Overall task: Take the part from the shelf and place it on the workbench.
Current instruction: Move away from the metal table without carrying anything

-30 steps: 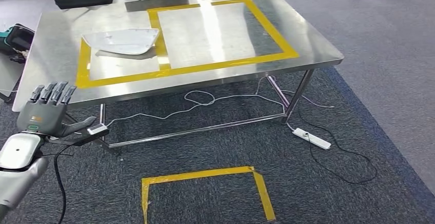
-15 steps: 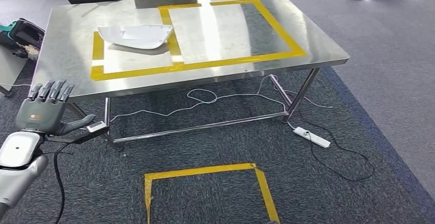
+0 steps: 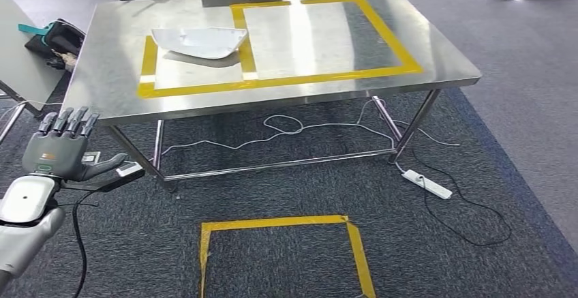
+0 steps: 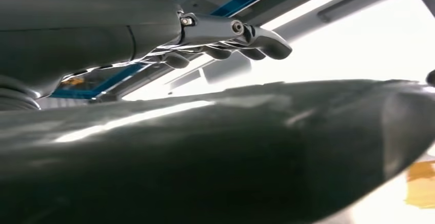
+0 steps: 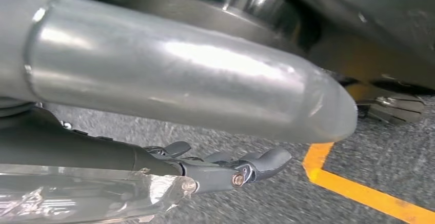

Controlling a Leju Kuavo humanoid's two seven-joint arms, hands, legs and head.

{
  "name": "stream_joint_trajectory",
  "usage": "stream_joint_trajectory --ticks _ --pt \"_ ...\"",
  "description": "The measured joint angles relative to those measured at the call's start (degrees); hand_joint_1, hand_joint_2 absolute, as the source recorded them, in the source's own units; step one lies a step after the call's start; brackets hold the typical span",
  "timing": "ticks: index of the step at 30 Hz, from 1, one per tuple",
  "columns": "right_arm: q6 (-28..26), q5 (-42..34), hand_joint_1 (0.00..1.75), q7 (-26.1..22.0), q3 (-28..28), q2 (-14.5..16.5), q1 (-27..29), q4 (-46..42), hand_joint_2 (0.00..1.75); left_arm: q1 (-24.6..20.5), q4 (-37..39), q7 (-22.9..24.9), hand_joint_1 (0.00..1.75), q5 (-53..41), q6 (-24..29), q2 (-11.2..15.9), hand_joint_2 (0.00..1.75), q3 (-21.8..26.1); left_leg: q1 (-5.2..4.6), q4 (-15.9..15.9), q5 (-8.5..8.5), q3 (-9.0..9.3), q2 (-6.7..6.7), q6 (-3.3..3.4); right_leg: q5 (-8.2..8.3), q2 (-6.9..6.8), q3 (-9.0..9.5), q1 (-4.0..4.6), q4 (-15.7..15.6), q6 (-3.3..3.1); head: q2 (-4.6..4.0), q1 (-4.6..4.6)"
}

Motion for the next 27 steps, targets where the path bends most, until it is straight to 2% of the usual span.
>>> stream_joint_trajectory --ticks 1,3,4,5,6,8,9,10,11,12,13,15,16,17,19,20,21,23,24,25,26,27 --pt "0.0 0.0 0.00 0.0 0.1 0.0 0.0 0.0 0.00 0.0 0.0 0.3 0.00 0.1 -0.5 0.1 0.00 0.0 0.03 0.0 0.27 -0.19 -0.44 -0.41 0.04 0.56 0.87 0.01 -1.3 -0.23 0.00 -0.02" --pt "0.1 -0.1 0.00 0.0 0.1 0.0 0.0 0.0 0.00 0.4 0.0 1.1 0.00 0.5 -1.5 0.6 0.00 0.2 0.25 -0.2 0.84 -0.51 -1.34 -1.22 0.25 -0.24 0.83 0.24 -1.4 -1.10 -0.01 -0.08" --pt "0.2 -0.2 0.00 0.0 0.1 0.0 0.0 0.0 0.00 0.9 0.1 1.5 0.00 0.8 -1.9 1.1 0.00 0.4 0.37 -0.2 0.83 -0.66 -1.25 -1.52 0.45 -0.78 0.74 0.31 -1.3 -1.57 -0.01 -0.07" --pt "0.3 -0.3 0.00 0.0 0.2 0.0 0.0 0.0 0.00 1.5 0.1 1.8 0.00 1.2 -2.0 1.6 0.00 0.8 0.40 0.5 0.22 -1.06 -0.56 -1.77 0.63 -1.30 0.63 0.35 -1.3 -2.07 -0.01 -0.16" --pt "0.3 -0.4 0.00 0.0 0.2 0.0 0.0 0.0 0.00 2.2 0.2 2.0 0.00 1.8 -2.1 2.1 0.00 1.4 0.38 2.4 -1.14 -1.93 0.49 -1.96 0.81 -1.86 0.50 0.35 -1.4 -2.55 -0.01 -0.30" --pt "0.3 -0.7 0.00 0.0 0.2 0.0 0.2 0.0 0.00 4.1 0.2 2.1 0.00 3.1 -2.0 3.0 0.00 3.0 0.31 9.4 -5.28 -4.89 2.63 -2.30 1.00 -3.01 0.11 0.54 -1.4 -3.20 -0.01 -0.54" --pt "0.4 -0.9 0.00 0.0 0.2 0.0 0.5 0.0 0.00 5.4 0.2 2.1 0.00 3.7 -2.0 3.4 0.00 3.9 0.31 13.0 -7.04 -6.37 3.00 -2.43 1.07 -3.65 -0.09 0.63 -1.4 -3.38 -0.01 -0.60" --pt "0.4 -1.0 0.00 0.0 0.2 0.0 0.7 0.0 0.00 6.8 0.2 2.1 0.00 4.2 -2.1 3.8 0.00 4.8 0.32 15.4 -7.94 -7.18 3.15 -2.50 1.13 -4.29 -0.28 0.72 -1.4 -3.49 -0.02 -0.62" --pt "0.4 -1.1 0.00 0.1 0.2 0.0 0.8 0.0 0.00 8.1 0.1 2.1 0.00 4.6 -2.3 4.1 0.00 5.7 0.32 15.7 -7.83 -6.96 3.25 -2.48 1.19 -4.99 -0.46 0.81 -1.4 -3.53 -0.01 -0.66" --pt "0.5 -1.2 0.00 0.1 0.2 0.0 0.9 0.0 0.00 9.4 -0.1 2.1 0.00 5.2 -2.5 4.4 0.00 6.6 0.29 14.1 -6.91 -5.70 3.55 -2.41 1.24 -5.72 -0.59 0.88 -1.4 -3.52 -0.01 -0.67" --pt "0.5 -1.4 0.00 0.1 0.2 0.0 0.9 0.0 0.00 10.7 -0.4 2.1 0.00 5.9 -2.6 4.8 0.00 7.6 0.20 10.8 -5.56 -3.39 4.54 -2.28 1.28 -6.44 -0.65 0.96 -1.4 -3.48 0.00 -0.67" --pt "0.6 -1.8 0.00 0.1 0.2 0.0 0.8 0.0 0.00 13.9 -1.4 1.5 0.00 7.9 -2.3 5.4 0.00 10.4 -0.20 3.5 -3.75 1.52 8.14 -1.93 1.17 -7.76 -0.64 1.34 -1.2 -3.15 -0.01 -0.76" --pt "0.6 -2.0 0.00 0.1 0.2 0.0 0.9 0.0 0.00 15.8 -2.1 0.9 0.00 9.0 -1.9 5.5 0.00 12.2 -0.39 1.2 -3.43 2.96 9.34 -1.68 1.12 -8.38 -0.60 1.52 -1.1 -2.91 -0.01 -0.79" --pt "0.7 -2.2 0.00 0.1 0.2 -0.1 1.0 0.0 0.00 17.8 -2.7 0.0 0.00 10.0 -1.5 5.5 0.00 14.2 -0.54 0.3 -3.46 3.44 9.70 -1.41 1.06 -9.01 -0.55 1.67 -1.0 -2.64 -0.01 -0.84" --pt "0.7 -2.5 0.00 0.1 0.2 -0.1 1.1 0.0 0.00 22.5 -4.0 -2.8 0.00 11.2 -0.9 5.1 0.00 18.9 -0.51 0.1 -3.24 3.20 8.17 -0.72 0.73 -10.01 -0.52 1.59 -0.9 -2.06 0.01 -0.84" --pt "0.7 -2.7 0.00 0.1 0.2 -0.1 1.1 0.0 0.00 24.8 -4.7 -4.4 0.00 11.3 -0.8 4.6 0.00 21.7 -0.43 0.0 -3.13 3.13 7.48 -0.40 -0.05 -9.40 -0.71 1.48 -0.2 -1.72 0.00 -0.81" --pt "0.7 -2.8 0.00 0.1 0.2 -0.1 1.1 0.0 0.00 26.6 -5.4 -5.8 0.00 11.2 -0.9 3.8 0.00 24.7 -0.30 0.0 -2.96 3.04 6.75 -0.04 -1.39 -8.19 -1.28 1.38 1.4 -1.40 0.00 -0.73" --pt "0.7 -3.0 0.00 0.1 0.2 -0.1 1.3 0.0 0.00 28.9 -6.6 -8.2 0.00 10.8 -1.0 2.0 0.00 30.3 -0.15 -0.1 -2.73 2.77 5.13 0.48 -5.23 -5.00 -3.74 1.26 7.9 -1.02 0.00 -0.51" --pt "0.6 -3.1 0.00 0.1 0.2 -0.1 1.5 0.0 0.00 29.7 -6.9 -9.2 0.00 10.4 -0.9 1.1 0.00 32.8 -0.15 -0.1 -2.64 2.63 4.26 0.65 -6.90 -4.15 -5.23 1.25 11.7 -0.98 0.00 -0.48" --pt "0.4 -3.3 0.00 0.2 0.2 -0.1 1.6 0.0 0.00 30.4 -7.2 -10.6 0.00 9.9 -0.8 0.2 0.00 35.3 -0.16 -0.1 -2.56 2.52 3.33 0.71 -7.77 -3.72 -6.26 1.26 14.3 -0.99 -0.01 -0.45" --pt "0.3 -3.4 0.00 0.1 0.2 -0.1 1.7 0.0 0.00 31.0 -7.3 -12.3 0.00 9.4 -0.6 -0.8 0.00 38.1 -0.18 0.0 -2.48 2.46 2.35 0.72 -7.57 -3.49 -6.40 1.26 14.9 -1.06 -0.01 -0.45" --pt "0.2 -3.6 0.00 0.1 0.2 -0.1 1.7 0.0 0.00 31.5 -7.4 -14.1 0.00 8.8 -0.4 -1.9 0.00 41.1 -0.19 0.0 -2.41 2.44 1.38 0.67 -6.33 -3.26 -5.44 1.26 13.2 -1.20 -0.01 -0.46"
